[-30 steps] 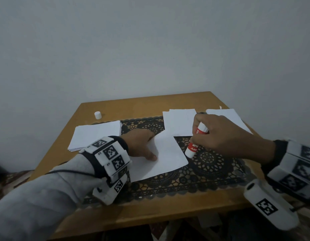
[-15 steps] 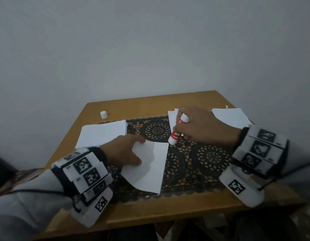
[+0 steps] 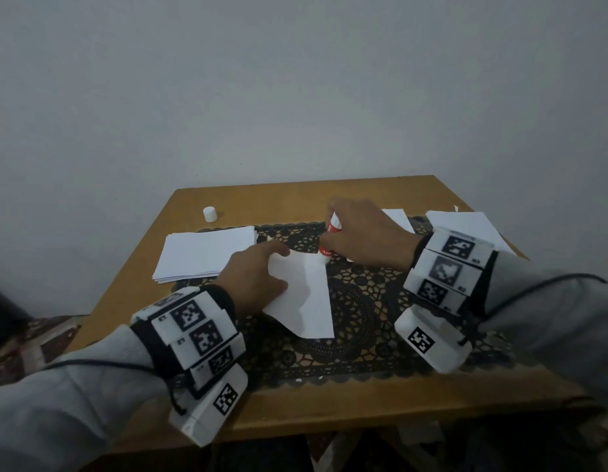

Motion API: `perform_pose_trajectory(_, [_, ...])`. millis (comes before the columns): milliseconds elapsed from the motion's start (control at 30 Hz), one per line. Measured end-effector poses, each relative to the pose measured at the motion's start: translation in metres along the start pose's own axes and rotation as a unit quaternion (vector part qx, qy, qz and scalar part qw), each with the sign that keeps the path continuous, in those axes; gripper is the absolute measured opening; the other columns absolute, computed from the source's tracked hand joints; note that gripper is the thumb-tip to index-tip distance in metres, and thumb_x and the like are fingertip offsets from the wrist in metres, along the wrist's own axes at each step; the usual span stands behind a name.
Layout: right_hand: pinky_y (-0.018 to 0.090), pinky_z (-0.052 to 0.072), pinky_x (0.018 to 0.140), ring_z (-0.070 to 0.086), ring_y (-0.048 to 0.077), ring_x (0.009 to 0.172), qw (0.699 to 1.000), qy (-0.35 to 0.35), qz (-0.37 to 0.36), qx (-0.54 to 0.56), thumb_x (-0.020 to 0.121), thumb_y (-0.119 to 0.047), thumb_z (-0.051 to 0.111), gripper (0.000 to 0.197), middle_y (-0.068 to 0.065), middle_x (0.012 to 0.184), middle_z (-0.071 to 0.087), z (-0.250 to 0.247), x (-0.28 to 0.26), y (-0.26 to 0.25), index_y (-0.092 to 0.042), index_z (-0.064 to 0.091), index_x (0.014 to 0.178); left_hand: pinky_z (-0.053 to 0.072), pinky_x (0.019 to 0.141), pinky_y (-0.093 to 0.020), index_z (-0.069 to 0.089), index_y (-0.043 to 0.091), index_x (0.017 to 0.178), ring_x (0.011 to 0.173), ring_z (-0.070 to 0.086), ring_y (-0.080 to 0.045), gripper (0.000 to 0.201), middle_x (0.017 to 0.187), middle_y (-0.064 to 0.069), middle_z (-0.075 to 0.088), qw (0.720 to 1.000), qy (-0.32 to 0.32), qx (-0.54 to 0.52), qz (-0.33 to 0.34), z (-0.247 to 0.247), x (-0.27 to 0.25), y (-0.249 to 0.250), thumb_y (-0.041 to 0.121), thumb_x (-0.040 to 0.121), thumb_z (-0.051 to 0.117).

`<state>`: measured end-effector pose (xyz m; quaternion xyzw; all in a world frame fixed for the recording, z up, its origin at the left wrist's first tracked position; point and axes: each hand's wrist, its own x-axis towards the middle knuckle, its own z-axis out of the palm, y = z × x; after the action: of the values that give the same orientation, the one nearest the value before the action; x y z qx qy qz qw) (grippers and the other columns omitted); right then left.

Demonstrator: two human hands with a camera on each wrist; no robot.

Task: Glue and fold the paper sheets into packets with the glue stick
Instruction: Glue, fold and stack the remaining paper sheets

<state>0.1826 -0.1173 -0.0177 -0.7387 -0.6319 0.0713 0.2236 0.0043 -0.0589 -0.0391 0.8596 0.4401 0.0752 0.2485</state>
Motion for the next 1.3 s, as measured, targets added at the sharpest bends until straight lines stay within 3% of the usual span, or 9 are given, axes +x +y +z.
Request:
perform_pose_trajectory(100, [0.04, 0.051, 0.075, 0.057, 0.022, 0.086, 1.0, 0.0, 0.004, 0.004, 0.089, -0.029, 0.06, 0.021, 0.005, 0.095, 0.059, -0.001, 0.005, 0.001, -0.012, 0.053, 0.1, 0.04, 0.079, -0.02, 0.051, 0.027, 0.128, 0.112, 0.05, -0.019, 0.042, 0.14, -0.003, 0.046, 0.999, -0.037, 0.023, -0.015, 0.002, 0.003, -0.001, 0.021, 0.089, 0.064])
perform_pose_trajectory(233, [0.037, 0.049, 0.074, 0.055, 0.022, 0.086, 1.0, -0.016, -0.014, 0.001, 0.09, -0.028, 0.06, 0.021, 0.005, 0.097, 0.059, 0.003, 0.009, -0.003, -0.012, 0.052, 0.1, 0.04, 0.078, -0.02, 0.046, 0.026, 0.133, 0.101, 0.045, -0.013, 0.052, 0.139, -0.003, 0.046, 0.995, -0.091, 0.031, -0.026, 0.004, 0.004, -0.001, 0.029, 0.086, 0.069])
perform_pose_trajectory(333, [0.037, 0.048, 0.071, 0.055, 0.022, 0.085, 0.999, -0.038, -0.013, -0.015, 0.09, -0.026, 0.06, 0.021, 0.006, 0.097, 0.058, 0.01, 0.014, -0.006, -0.012, 0.05, 0.101, 0.041, 0.079, -0.021, 0.044, 0.024, 0.135, 0.1, 0.046, -0.015, 0.058, 0.137, -0.004, 0.047, 0.994, -0.094, 0.039, -0.028, 0.005, 0.005, -0.001, 0.031, 0.084, 0.071])
perform_pose_trajectory(567, [0.03, 0.037, 0.058, 0.05, 0.021, 0.075, 0.999, -0.045, -0.015, -0.027, 0.091, -0.024, 0.056, 0.016, 0.006, 0.088, 0.057, 0.017, 0.013, -0.005, -0.013, 0.046, 0.095, 0.039, 0.087, -0.025, 0.042, 0.025, 0.138, 0.119, 0.049, -0.021, 0.064, 0.138, -0.002, 0.049, 0.987, -0.097, 0.125, 0.003, 0.003, 0.005, 0.002, 0.04, 0.083, 0.07])
perform_pose_trajectory(733, [0.026, 0.027, 0.053, 0.042, 0.009, 0.064, 0.997, -0.051, -0.033, -0.041, 0.093, -0.029, 0.055, 0.017, -0.004, 0.076, 0.049, 0.015, -0.002, -0.01, -0.016, 0.044, 0.09, 0.037, 0.098, -0.029, 0.043, 0.025, 0.139, 0.125, 0.044, -0.021, 0.068, 0.143, 0.0, 0.045, 0.983, -0.111, 0.145, 0.021, -0.001, 0.011, 0.002, 0.043, 0.08, 0.072])
perform_pose_trajectory(1033, [0.03, 0.041, 0.057, 0.05, 0.012, 0.064, 0.995, -0.092, -0.036, -0.002, 0.087, -0.032, 0.062, 0.019, -0.003, 0.073, 0.056, 0.008, -0.054, -0.018, -0.015, 0.053, 0.091, 0.041, 0.098, -0.033, 0.033, 0.028, 0.14, 0.122, 0.045, -0.024, 0.086, 0.14, -0.004, 0.042, 0.99, -0.091, 0.103, 0.026, 0.002, 0.018, 0.003, 0.035, 0.07, 0.082])
perform_pose_trajectory(1100, [0.034, 0.045, 0.061, 0.054, 0.014, 0.068, 0.993, -0.107, -0.04, -0.001, 0.087, -0.033, 0.062, 0.02, -0.001, 0.077, 0.06, 0.006, -0.062, -0.02, -0.016, 0.053, 0.093, 0.041, 0.098, -0.032, 0.038, 0.025, 0.139, 0.122, 0.045, -0.022, 0.081, 0.138, -0.003, 0.044, 0.991, -0.084, 0.097, 0.047, 0.0, 0.021, 0.006, 0.031, 0.071, 0.082])
perform_pose_trajectory(1200, [0.037, 0.05, 0.067, 0.059, 0.016, 0.074, 0.992, -0.117, -0.045, 0.003, 0.088, -0.034, 0.061, 0.02, 0.001, 0.083, 0.063, 0.005, -0.068, -0.021, -0.017, 0.052, 0.095, 0.044, 0.08, -0.024, 0.057, 0.021, 0.119, 0.104, 0.054, -0.014, 0.047, 0.119, 0.0, 0.059, 0.995, -0.022, 0.008, 0.094, -0.007, 0.031, 0.012, 0.017, 0.076, 0.077])
perform_pose_trajectory(1300, [0.035, 0.047, 0.061, 0.056, 0.015, 0.071, 0.992, -0.114, -0.042, 0.021, 0.087, -0.034, 0.061, 0.019, 0.001, 0.08, 0.062, 0.004, -0.069, -0.017, -0.017, 0.054, 0.093, 0.054, 0.076, -0.034, 0.064, 0.022, 0.093, 0.092, 0.063, -0.019, 0.025, 0.098, 0.0, 0.066, 0.99, -0.016, -0.036, 0.136, -0.025, 0.04, 0.019, 0.006, 0.077, 0.074])
